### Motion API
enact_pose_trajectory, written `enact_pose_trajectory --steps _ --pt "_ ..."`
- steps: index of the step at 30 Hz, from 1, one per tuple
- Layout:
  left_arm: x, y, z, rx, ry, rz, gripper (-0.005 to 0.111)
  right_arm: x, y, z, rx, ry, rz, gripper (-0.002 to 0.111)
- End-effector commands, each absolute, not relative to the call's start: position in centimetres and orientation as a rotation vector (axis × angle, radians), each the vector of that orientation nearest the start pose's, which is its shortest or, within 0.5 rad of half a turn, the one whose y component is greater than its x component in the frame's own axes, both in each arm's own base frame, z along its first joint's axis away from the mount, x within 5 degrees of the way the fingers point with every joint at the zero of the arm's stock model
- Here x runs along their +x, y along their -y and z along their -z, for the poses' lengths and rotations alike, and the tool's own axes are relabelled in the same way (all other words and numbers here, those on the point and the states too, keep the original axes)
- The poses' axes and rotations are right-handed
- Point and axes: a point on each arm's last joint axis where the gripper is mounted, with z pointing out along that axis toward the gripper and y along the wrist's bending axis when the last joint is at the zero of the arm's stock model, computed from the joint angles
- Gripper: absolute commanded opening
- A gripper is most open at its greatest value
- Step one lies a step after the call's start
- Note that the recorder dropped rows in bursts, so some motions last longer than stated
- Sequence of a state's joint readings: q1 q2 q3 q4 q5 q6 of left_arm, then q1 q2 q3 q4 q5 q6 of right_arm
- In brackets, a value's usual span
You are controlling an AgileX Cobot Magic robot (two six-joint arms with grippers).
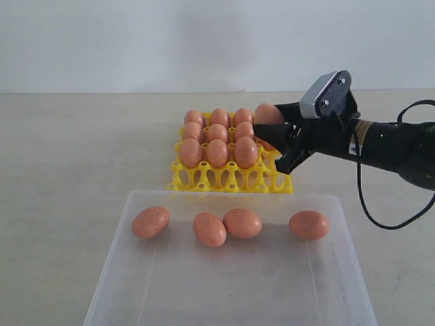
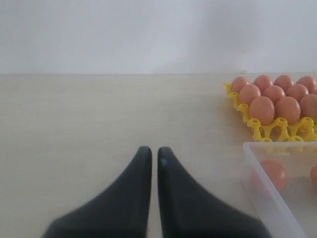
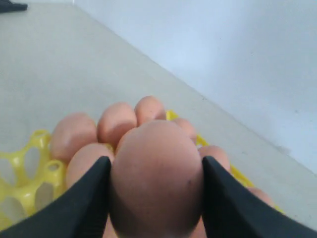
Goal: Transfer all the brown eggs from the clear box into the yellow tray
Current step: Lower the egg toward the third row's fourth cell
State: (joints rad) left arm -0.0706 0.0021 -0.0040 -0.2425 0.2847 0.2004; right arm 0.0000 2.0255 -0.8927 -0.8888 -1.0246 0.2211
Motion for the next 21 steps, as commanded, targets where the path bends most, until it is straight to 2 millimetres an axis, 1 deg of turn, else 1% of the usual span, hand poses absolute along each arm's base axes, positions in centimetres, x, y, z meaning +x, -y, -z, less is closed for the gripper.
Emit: enact_pose_trajectory --steps 1,4,6,8,11,14,21 --pt "5.4 1.0 -18.8 0.092 -1.758 0.14 0.004 37.1 -6.4 -14.5 -0.784 -1.532 -0.48 0.0" --pt "5.4 1.0 -18.8 0.092 -1.758 0.14 0.004 37.1 -6.3 -14.3 -0.735 -1.579 -0.518 0.0" --pt "5.4 1.0 -18.8 0.092 -1.758 0.14 0.004 37.2 -6.1 -13.8 -0.689 -1.66 -0.528 0.0" --pt "5.4 1.0 -18.8 0.092 -1.758 0.14 0.004 37.3 -5.8 -13.3 -0.644 -1.745 -0.527 0.0" --pt "5.4 1.0 -18.8 0.092 -1.758 0.14 0.004 37.4 -5.5 -12.9 -0.636 -1.798 -0.492 0.0" --pt "5.4 1.0 -18.8 0.092 -1.758 0.14 0.004 37.4 -5.3 -12.6 -0.636 -1.836 -0.466 0.0" --pt "5.4 1.0 -18.8 0.092 -1.758 0.14 0.004 37.4 -5.2 -12.4 -0.647 -1.853 -0.452 0.0"
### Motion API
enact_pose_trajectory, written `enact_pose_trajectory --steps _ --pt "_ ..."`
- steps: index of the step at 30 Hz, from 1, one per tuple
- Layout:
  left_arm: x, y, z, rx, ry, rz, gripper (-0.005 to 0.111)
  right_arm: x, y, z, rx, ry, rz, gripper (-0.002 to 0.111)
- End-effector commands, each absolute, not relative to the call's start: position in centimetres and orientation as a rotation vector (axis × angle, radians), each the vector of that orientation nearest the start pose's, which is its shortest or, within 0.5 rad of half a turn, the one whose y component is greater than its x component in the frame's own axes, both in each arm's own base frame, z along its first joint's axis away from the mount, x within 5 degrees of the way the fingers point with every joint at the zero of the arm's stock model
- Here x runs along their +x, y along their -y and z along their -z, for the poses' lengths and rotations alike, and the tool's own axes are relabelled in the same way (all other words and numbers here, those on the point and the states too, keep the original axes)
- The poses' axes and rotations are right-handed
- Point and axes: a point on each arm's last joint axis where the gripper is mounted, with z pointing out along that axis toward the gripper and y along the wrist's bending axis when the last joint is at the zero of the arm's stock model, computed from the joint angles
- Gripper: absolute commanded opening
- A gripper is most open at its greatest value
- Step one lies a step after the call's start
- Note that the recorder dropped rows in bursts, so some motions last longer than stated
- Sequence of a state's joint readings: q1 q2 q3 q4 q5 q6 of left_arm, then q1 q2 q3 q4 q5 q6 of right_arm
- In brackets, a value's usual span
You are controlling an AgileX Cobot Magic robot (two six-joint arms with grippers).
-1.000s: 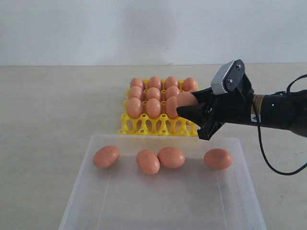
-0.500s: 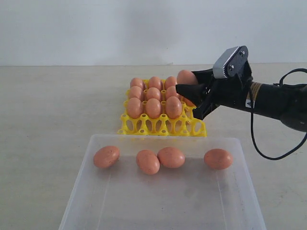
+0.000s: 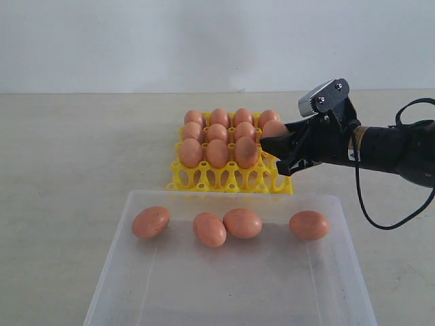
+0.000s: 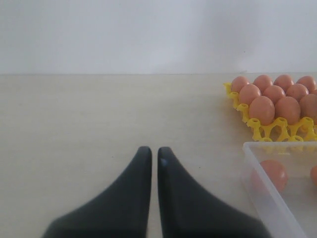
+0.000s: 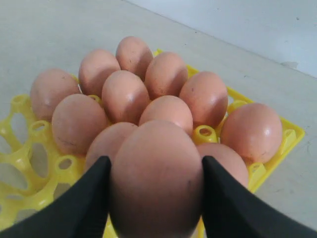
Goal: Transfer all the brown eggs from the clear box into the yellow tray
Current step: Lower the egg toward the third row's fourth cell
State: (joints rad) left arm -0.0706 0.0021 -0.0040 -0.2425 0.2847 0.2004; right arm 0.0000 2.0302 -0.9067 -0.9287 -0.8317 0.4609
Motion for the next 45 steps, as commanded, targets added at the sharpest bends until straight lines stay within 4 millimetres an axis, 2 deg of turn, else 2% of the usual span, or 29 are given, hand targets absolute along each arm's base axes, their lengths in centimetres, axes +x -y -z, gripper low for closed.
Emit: enact_pose_trajectory --steps 1,5,31,36,39,45 --pt "5.4 1.0 -18.8 0.092 -1.758 0.14 0.004 37.4 -5.2 -12.3 -0.649 -1.861 -0.445 0.0" --pt "5.4 1.0 -18.8 0.092 -1.758 0.14 0.004 37.3 -5.1 -12.0 -0.658 -1.893 -0.419 0.0" --pt "5.4 1.0 -18.8 0.092 -1.758 0.14 0.004 37.6 -5.4 -12.5 -0.744 -1.84 -0.414 0.0" --pt "5.4 1.0 -18.8 0.092 -1.758 0.14 0.004 38.1 -6.6 -12.7 -0.904 -1.838 -0.363 0.0" --pt "5.4 1.0 -18.8 0.092 -1.758 0.14 0.004 38.4 -7.2 -13.0 -0.897 -1.835 -0.355 0.0" --pt "5.4 1.0 -18.8 0.092 -1.758 0.14 0.004 38.6 -7.0 -12.8 -0.893 -1.865 -0.327 0.0"
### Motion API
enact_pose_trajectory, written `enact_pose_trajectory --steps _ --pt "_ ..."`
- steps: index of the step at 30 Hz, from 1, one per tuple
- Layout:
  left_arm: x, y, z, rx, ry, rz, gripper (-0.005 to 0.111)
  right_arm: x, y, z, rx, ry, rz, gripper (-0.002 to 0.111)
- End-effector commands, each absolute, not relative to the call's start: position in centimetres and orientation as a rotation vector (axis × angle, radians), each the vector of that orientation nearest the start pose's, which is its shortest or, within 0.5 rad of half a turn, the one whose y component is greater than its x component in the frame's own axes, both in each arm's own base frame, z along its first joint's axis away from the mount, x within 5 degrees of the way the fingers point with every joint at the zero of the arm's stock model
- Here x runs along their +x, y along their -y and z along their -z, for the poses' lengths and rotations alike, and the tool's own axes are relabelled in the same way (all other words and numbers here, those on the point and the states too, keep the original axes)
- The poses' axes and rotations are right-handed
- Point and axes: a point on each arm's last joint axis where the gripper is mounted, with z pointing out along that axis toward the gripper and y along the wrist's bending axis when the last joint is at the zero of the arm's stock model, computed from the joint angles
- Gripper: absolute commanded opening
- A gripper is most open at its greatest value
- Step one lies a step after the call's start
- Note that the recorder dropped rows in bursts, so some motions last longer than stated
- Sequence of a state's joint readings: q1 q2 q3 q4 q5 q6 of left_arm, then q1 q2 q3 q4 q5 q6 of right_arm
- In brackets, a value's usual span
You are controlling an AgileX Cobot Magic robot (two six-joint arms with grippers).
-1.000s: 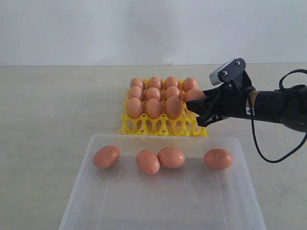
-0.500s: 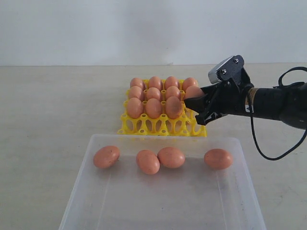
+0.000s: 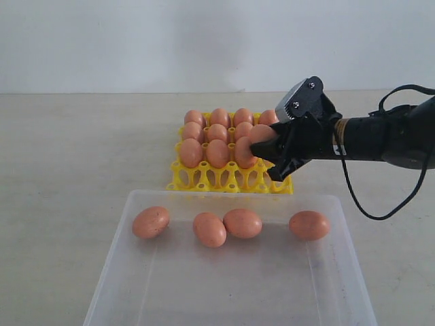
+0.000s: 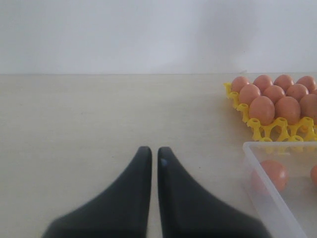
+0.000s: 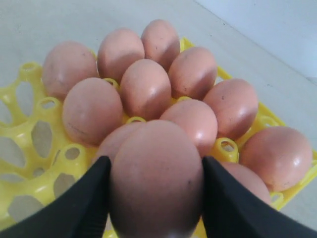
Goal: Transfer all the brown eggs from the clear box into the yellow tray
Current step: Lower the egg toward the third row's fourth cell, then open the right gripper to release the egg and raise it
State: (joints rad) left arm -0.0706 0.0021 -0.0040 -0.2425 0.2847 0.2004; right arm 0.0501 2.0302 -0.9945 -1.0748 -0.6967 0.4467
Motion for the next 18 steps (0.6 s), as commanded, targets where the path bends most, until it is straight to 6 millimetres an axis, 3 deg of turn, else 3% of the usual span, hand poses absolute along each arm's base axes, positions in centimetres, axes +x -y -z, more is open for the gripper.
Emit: enact_pose_trajectory --steps 1,15,18 --pt "5.4 1.05 -18.83 0.092 -1.758 0.14 0.004 38.56 -6.95 -12.8 -0.893 -1.867 -0.324 0.0" --pt "5.4 1.05 -18.83 0.092 -1.758 0.14 0.004 38.52 -6.58 -12.33 -0.897 -1.928 -0.286 0.0" --pt "5.4 1.05 -18.83 0.092 -1.758 0.14 0.004 38.51 -6.6 -12.35 -0.896 -1.925 -0.289 0.008"
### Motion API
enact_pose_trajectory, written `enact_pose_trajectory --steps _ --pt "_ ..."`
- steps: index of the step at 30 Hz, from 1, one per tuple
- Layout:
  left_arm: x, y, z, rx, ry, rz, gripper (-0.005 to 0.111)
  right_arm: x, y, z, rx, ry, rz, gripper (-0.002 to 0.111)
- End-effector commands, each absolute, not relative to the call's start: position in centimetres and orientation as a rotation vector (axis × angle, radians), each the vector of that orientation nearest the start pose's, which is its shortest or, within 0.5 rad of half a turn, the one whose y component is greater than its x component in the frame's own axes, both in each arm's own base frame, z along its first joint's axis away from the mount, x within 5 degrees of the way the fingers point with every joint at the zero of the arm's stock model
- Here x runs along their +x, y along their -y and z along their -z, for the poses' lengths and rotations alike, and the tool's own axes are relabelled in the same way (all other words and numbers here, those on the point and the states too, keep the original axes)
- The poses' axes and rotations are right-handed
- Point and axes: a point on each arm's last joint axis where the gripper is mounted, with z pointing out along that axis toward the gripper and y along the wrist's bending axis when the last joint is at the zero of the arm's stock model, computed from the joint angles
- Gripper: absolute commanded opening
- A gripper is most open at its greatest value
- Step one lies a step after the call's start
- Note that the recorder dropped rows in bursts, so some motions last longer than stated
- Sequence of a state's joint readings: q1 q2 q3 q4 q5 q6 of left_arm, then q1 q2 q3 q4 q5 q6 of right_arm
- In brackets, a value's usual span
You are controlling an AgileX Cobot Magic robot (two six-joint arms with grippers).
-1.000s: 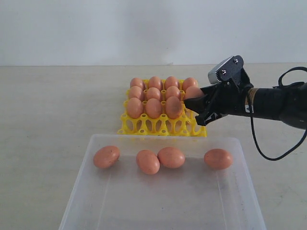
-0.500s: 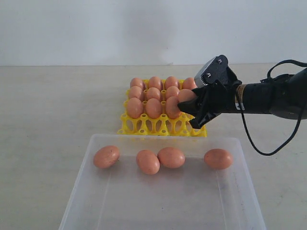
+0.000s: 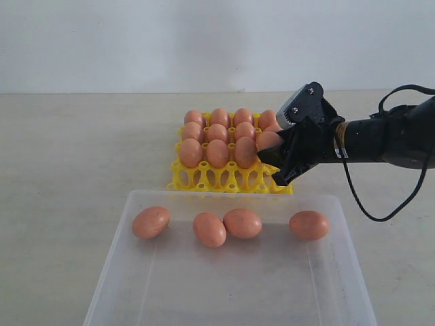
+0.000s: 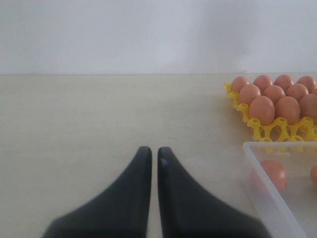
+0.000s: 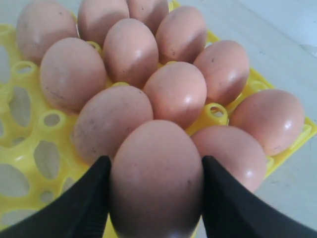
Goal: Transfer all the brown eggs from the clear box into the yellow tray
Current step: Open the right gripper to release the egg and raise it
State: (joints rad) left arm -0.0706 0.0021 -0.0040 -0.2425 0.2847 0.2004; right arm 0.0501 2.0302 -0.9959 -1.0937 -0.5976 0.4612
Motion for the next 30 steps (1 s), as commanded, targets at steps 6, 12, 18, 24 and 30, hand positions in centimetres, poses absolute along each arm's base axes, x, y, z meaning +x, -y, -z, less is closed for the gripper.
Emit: enact_pose_trajectory --steps 6,12,18,24,30 --pt "5.4 1.05 -18.83 0.092 -1.758 0.14 0.004 38.51 -6.6 -12.35 -0.896 -1.925 -0.289 0.033" --pt "5.4 1.05 -18.83 0.092 -1.758 0.14 0.004 38.28 -6.79 -12.19 -0.96 -1.918 -0.289 0.033" --pt "5.4 1.05 -18.83 0.092 -1.758 0.14 0.004 38.06 -7.24 -11.98 -0.98 -1.94 -0.299 0.048" --pt "5.4 1.05 -18.83 0.092 -1.758 0.14 0.004 38.11 -6.96 -11.7 -0.973 -1.981 -0.257 0.049" --pt "5.4 1.05 -18.83 0.092 -1.758 0.14 0.004 38.09 -7.16 -12.29 -0.974 -1.949 -0.276 0.049"
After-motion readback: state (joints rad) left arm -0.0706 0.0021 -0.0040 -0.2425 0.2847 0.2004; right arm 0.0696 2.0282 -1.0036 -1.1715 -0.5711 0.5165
